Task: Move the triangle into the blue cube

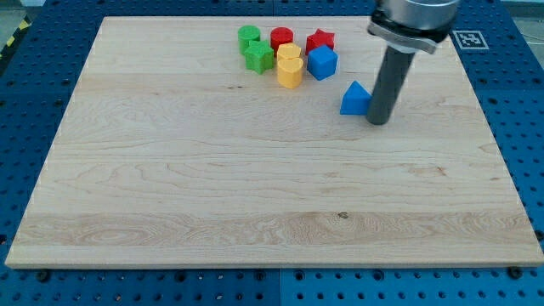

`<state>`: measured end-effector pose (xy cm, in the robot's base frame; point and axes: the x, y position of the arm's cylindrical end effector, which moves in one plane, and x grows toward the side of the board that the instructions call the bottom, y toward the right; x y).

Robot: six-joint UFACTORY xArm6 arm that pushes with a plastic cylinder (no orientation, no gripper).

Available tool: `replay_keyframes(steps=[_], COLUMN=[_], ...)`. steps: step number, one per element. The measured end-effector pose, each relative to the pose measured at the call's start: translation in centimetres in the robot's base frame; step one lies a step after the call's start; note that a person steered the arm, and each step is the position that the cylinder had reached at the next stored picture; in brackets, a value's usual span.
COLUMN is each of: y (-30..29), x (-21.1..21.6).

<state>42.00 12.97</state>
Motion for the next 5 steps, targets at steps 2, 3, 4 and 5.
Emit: replay_keyframes(steps=[2,3,4,5], y=[-4.1,-4.3,-3.1,-0.9], x=[-5.1,-4.6,-2.7,-4.2])
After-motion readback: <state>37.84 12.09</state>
